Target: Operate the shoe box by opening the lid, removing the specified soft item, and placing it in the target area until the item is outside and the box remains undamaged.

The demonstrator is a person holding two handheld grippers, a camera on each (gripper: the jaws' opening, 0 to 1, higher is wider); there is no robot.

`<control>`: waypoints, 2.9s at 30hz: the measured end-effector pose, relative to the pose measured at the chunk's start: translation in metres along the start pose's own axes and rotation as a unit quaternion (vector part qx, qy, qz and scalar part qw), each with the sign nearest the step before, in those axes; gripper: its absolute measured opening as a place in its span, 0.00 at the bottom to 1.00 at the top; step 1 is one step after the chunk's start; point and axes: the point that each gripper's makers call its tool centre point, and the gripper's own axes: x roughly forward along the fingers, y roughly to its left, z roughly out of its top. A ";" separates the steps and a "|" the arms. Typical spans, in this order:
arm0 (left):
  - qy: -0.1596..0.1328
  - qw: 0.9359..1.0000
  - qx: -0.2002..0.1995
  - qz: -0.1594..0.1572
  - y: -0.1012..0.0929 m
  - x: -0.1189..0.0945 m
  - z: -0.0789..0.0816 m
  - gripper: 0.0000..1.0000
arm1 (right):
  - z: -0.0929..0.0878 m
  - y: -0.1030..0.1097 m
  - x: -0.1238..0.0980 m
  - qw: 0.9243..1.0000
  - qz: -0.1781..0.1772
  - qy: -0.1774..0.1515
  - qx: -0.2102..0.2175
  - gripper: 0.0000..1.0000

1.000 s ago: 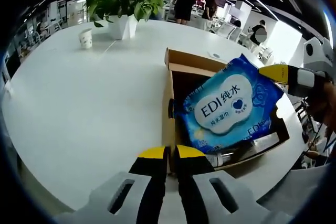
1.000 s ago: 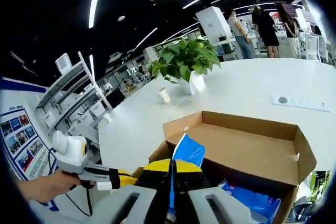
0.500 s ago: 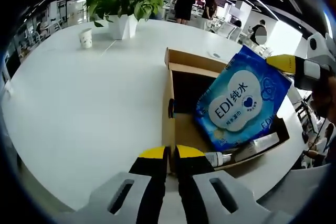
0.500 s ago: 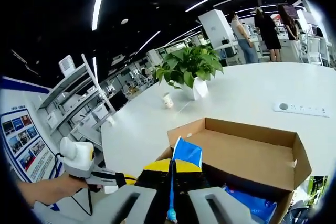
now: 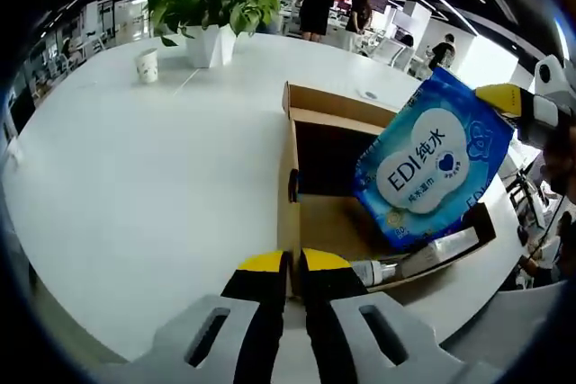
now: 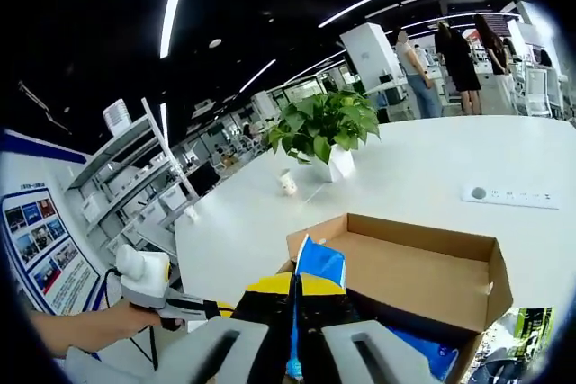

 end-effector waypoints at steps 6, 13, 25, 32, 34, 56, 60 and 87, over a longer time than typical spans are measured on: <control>-0.001 1.000 -0.001 0.000 0.000 0.000 0.000 0.04 | 0.012 0.001 -0.009 1.000 -0.001 -0.012 -0.002 0.00; -0.002 1.000 -0.003 -0.001 -0.001 -0.001 0.000 0.04 | 0.026 0.001 -0.023 1.000 -0.004 -0.024 -0.004 0.00; -0.003 1.000 -0.005 -0.002 -0.001 -0.001 0.000 0.04 | 0.047 -0.007 -0.051 0.999 -0.016 -0.039 -0.005 0.00; -0.004 1.000 -0.007 -0.003 0.000 -0.001 0.000 0.04 | 0.047 -0.018 -0.064 0.999 -0.029 -0.040 -0.002 0.00; -0.004 1.000 -0.007 -0.003 -0.001 -0.001 0.000 0.04 | 0.048 -0.020 -0.067 0.999 -0.030 -0.041 -0.001 0.00; -0.005 1.000 -0.010 -0.003 0.000 -0.001 0.000 0.04 | 0.075 -0.046 -0.126 0.994 -0.061 -0.087 0.024 0.00; -0.005 1.000 -0.010 -0.003 -0.001 -0.002 0.000 0.04 | 0.084 -0.054 -0.143 0.992 -0.072 -0.099 0.026 0.00; -0.004 1.000 -0.013 -0.002 -0.002 -0.002 0.000 0.04 | 0.094 -0.118 -0.205 0.979 -0.151 -0.132 0.035 0.00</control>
